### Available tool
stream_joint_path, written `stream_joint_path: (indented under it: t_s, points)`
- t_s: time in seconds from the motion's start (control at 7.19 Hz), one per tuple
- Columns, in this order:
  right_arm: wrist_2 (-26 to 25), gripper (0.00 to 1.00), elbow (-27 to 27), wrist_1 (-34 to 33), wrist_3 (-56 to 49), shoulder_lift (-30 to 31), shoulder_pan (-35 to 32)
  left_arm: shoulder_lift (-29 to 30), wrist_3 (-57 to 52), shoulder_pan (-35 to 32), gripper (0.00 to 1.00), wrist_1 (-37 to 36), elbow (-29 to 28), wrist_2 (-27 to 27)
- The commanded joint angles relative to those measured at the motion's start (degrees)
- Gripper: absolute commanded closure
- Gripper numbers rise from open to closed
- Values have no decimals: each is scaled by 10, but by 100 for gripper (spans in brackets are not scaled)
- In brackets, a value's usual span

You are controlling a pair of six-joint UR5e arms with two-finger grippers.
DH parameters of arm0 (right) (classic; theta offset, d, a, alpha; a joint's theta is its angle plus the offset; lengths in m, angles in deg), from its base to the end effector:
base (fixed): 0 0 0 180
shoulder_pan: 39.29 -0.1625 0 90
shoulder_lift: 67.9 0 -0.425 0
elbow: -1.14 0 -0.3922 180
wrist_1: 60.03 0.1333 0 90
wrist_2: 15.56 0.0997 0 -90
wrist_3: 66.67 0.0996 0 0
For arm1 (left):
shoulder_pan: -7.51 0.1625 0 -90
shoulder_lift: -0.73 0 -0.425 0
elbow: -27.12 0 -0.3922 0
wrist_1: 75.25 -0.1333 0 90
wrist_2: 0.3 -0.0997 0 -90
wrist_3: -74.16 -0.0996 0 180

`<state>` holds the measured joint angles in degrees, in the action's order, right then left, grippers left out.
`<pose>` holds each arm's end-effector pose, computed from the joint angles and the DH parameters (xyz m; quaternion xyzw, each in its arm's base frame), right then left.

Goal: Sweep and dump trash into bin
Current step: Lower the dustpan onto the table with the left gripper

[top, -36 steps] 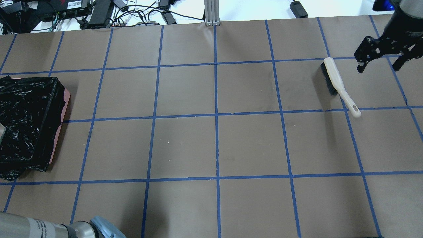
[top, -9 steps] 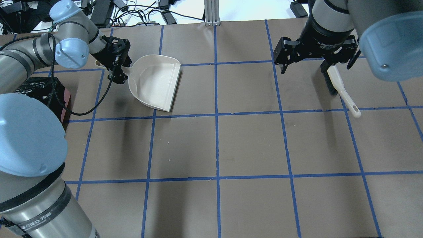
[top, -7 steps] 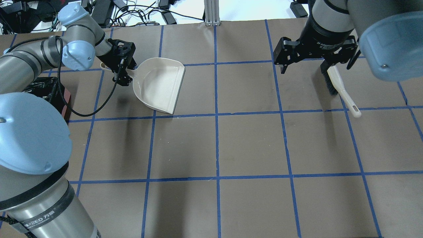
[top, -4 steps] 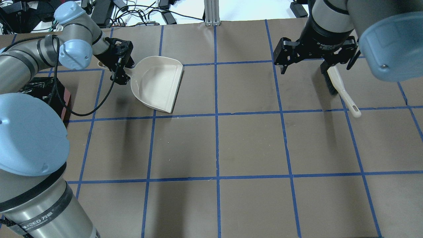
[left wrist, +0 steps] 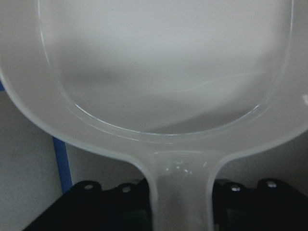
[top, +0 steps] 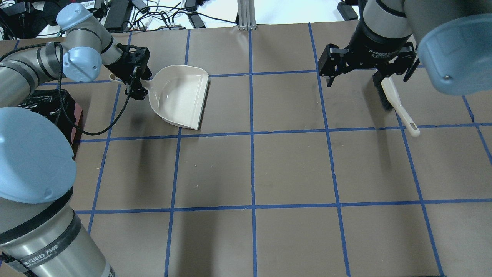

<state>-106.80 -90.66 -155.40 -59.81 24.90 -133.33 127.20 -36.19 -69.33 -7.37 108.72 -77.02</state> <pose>0.1647 -0.4711 0.5059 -0.0252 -0.9981 0.0563 0.0055 0.0045 -0.7053 0.2130 -0.7400 -0.6606 0.0773 0.1001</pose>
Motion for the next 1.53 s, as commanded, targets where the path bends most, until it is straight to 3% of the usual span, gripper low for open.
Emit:
stream_joint_path:
  t_s: [0.0, 0.56, 0.7, 0.97, 1.11, 1.39]
  points:
    - [0, 0, 0, 0, 0, 2, 0, 4, 19, 2, 100, -1, 0, 0]
    - [0, 0, 0, 8, 3, 3, -1, -3, 16, 10, 100, 1, 5, -6]
    - [0, 0, 0, 7, 3, 3, -1, -3, 13, 11, 92, 1, 7, -5]
    - [0, 0, -1, 5, 3, 3, -1, 3, 15, 10, 36, 1, 7, -1]
    - [0, 0, -1, 7, 4, 4, -1, 2, 18, 10, 28, 1, 7, -1]
    - [0, 0, -1, 7, 4, 3, -1, -13, 23, 6, 28, 4, 2, -2]
